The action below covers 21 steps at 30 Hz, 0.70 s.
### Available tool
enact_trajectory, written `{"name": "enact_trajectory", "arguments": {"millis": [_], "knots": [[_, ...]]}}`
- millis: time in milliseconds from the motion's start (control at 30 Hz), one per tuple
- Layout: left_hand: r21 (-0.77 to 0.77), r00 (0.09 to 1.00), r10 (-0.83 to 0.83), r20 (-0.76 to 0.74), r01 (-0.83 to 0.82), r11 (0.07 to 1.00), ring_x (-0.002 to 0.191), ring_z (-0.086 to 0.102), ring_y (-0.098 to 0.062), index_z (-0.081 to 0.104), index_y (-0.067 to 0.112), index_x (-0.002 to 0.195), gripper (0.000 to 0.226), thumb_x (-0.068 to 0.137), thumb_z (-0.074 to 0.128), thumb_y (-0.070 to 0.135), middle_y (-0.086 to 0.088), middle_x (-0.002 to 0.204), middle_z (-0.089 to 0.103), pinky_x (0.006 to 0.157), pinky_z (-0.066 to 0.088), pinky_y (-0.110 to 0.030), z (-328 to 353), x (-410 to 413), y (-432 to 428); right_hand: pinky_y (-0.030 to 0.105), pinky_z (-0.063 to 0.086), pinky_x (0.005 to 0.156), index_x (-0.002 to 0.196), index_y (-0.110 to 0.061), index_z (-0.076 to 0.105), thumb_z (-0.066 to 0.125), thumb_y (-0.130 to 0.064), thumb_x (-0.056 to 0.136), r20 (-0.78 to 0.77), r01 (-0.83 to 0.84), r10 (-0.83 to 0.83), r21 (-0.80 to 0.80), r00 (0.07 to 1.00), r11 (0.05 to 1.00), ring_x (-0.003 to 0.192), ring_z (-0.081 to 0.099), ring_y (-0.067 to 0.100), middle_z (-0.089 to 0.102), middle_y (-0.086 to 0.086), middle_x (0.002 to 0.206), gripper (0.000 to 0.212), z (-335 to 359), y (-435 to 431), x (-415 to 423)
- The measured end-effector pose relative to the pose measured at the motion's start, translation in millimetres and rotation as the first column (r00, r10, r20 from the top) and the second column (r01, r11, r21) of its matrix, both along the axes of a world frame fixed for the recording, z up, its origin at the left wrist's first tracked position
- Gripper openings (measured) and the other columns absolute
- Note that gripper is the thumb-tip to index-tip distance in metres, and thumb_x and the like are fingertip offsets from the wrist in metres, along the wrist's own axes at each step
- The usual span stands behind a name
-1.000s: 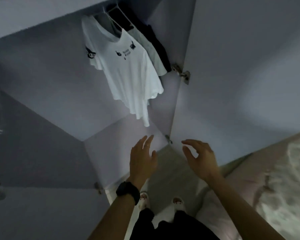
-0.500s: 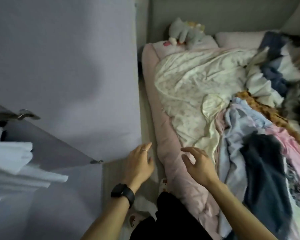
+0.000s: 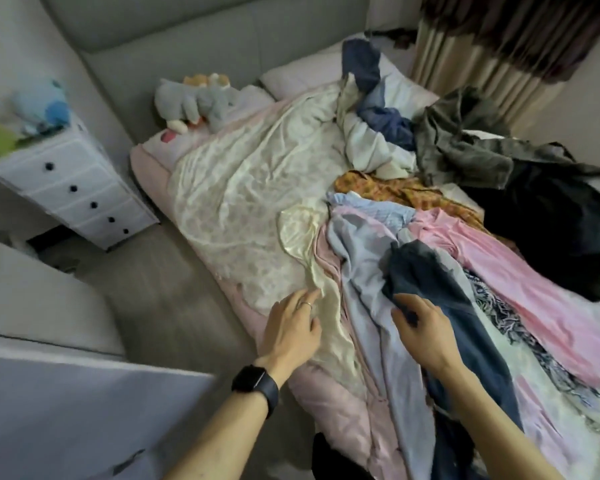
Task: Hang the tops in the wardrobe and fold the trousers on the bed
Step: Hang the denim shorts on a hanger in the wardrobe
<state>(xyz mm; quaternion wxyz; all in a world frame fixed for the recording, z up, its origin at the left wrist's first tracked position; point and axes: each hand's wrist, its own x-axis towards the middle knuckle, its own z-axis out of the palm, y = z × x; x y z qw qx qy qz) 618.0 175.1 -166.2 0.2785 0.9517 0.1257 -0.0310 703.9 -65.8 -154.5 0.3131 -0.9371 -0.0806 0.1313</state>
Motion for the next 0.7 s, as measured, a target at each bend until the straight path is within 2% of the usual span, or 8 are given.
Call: {"name": "enact_trajectory", "arguments": {"millis": [167,300,433,467,533,600,633,700], "knots": [[0.046,0.990,-0.125,-0.070,0.128,0.991,0.138,0.040,-0.016,0.043,0.024,0.150,0.055,0.096,0.049,0.023,0.003,0.154,0.042,0.114,0.032,-0.032,-32,100,-19,0.033,0.047,0.089,0.134,-0.020,0.058,0.066,-0.031,0.093,-0.056,0.134,-0.139,-0.074,0.989,0.988,0.110,0.064,0.025,0.065,0.005,0.127,0.043,-26,-36,97],[0.062,0.966,-0.186,-0.179,0.200,0.978,0.145,0.032,-0.021,0.036,0.027,0.154,0.059,0.097,0.048,0.030,-0.003,0.163,0.026,0.118,0.026,-0.032,-94,169,-33,0.035,0.048,0.091,0.145,-0.017,0.048,0.068,-0.030,0.092,-0.105,0.200,-0.213,-0.122,0.971,0.972,0.098,0.067,0.025,0.050,0.011,0.142,0.058,-62,-53,170],[0.100,0.883,-0.262,-0.390,0.323,0.941,0.153,0.013,-0.021,0.024,0.032,0.158,0.064,0.099,0.046,0.037,0.001,0.168,0.008,0.122,0.018,-0.044,-176,206,-56,0.039,0.044,0.099,0.155,-0.025,0.034,0.064,-0.038,0.096,-0.156,0.113,-0.156,-0.250,0.975,0.962,0.121,0.058,0.031,0.038,0.010,0.156,0.068,-118,-65,229],[0.102,0.854,-0.268,-0.445,0.346,0.933,0.153,0.012,-0.021,0.022,0.034,0.158,0.064,0.099,0.046,0.039,0.002,0.168,0.008,0.122,0.018,-0.045,-192,208,-61,0.040,0.046,0.096,0.154,-0.027,0.035,0.063,-0.039,0.096,-0.163,0.081,-0.129,-0.272,0.978,0.959,0.121,0.058,0.032,0.042,0.009,0.154,0.066,-131,-67,238],[0.105,0.808,-0.281,-0.518,0.386,0.916,0.153,0.008,-0.021,0.017,0.036,0.159,0.066,0.099,0.045,0.043,0.004,0.167,0.009,0.122,0.015,-0.047,-216,207,-67,0.040,0.047,0.088,0.143,-0.027,0.049,0.063,-0.037,0.096,-0.148,0.032,-0.079,-0.296,0.986,0.955,0.114,0.060,0.035,0.060,0.011,0.136,0.050,-152,-68,248],[0.112,0.789,-0.275,-0.549,0.396,0.911,0.154,0.003,-0.020,0.013,0.035,0.160,0.068,0.100,0.044,0.044,0.005,0.167,0.008,0.121,0.012,-0.049,-223,204,-68,0.039,0.046,0.076,0.115,-0.021,0.063,0.062,-0.032,0.096,-0.113,0.038,-0.071,-0.271,0.991,0.962,0.102,0.062,0.038,0.070,0.015,0.110,0.022,-164,-65,246],[0.101,0.786,-0.275,-0.554,0.391,0.915,0.154,0.004,-0.020,0.014,0.034,0.160,0.068,0.100,0.045,0.044,0.004,0.167,0.009,0.121,0.012,-0.050,-224,204,-68,0.037,0.043,0.069,0.102,-0.017,0.062,0.062,-0.028,0.096,-0.108,0.058,-0.085,-0.232,0.990,0.971,0.094,0.063,0.038,0.071,0.015,0.099,0.012,-167,-65,242],[0.053,0.790,-0.271,-0.549,0.357,0.933,0.152,0.015,-0.021,0.022,0.030,0.159,0.065,0.100,0.048,0.041,0.002,0.166,0.018,0.122,0.017,-0.047,-217,203,-69,0.035,0.034,0.063,0.091,-0.012,0.057,0.061,-0.023,0.097,-0.096,0.101,-0.116,-0.148,0.989,0.984,0.083,0.060,0.037,0.068,0.015,0.087,0.014,-165,-67,229]]}}
